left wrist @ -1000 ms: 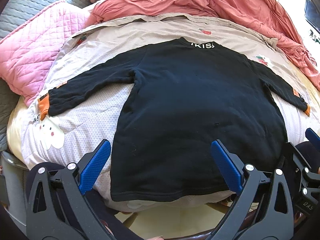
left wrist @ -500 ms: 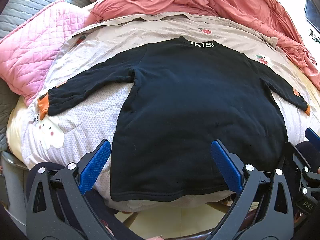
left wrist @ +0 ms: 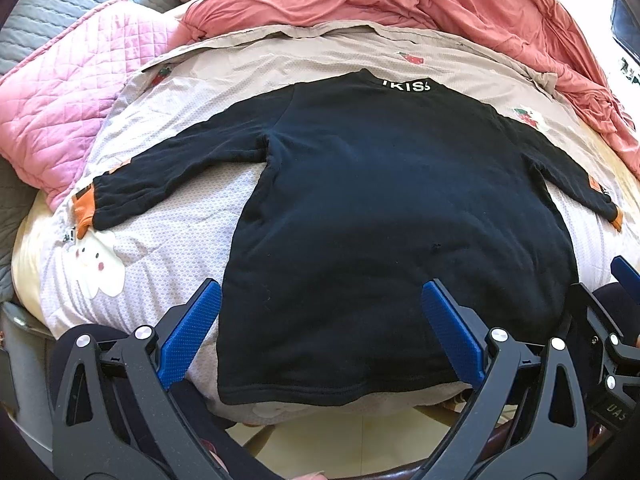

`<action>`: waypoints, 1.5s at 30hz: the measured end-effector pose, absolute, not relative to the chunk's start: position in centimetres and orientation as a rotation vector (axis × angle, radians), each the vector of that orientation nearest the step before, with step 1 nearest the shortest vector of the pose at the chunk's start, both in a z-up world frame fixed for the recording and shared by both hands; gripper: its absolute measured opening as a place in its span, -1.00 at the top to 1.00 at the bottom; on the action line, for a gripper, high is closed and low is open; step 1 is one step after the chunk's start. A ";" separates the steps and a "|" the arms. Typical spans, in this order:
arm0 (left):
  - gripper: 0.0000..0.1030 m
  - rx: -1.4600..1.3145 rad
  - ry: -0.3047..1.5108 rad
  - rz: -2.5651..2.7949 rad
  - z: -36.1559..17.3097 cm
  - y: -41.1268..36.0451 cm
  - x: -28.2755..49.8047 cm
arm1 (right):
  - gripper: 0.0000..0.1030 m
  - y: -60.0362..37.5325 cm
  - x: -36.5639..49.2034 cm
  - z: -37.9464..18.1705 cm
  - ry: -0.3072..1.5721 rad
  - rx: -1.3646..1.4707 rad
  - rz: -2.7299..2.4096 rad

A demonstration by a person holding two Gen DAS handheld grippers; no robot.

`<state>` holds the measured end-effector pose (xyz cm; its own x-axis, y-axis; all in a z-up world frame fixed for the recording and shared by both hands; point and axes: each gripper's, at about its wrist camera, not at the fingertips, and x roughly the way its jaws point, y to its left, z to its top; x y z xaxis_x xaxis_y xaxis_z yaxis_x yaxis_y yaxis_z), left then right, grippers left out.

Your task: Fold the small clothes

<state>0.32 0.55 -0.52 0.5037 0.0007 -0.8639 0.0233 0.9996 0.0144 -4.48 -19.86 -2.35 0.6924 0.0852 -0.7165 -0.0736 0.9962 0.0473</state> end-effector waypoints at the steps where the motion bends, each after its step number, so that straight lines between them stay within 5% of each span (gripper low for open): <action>1: -0.83 0.024 1.045 -0.015 -0.6 0.6 0.4 | -0.92 -19.9 -4.5 -2.3 0.802 0.015 0.089; 45: -0.83 0.033 1.004 -0.038 1.5 -5.8 13.7 | -0.92 -28.5 11.0 1.3 0.760 0.144 -0.103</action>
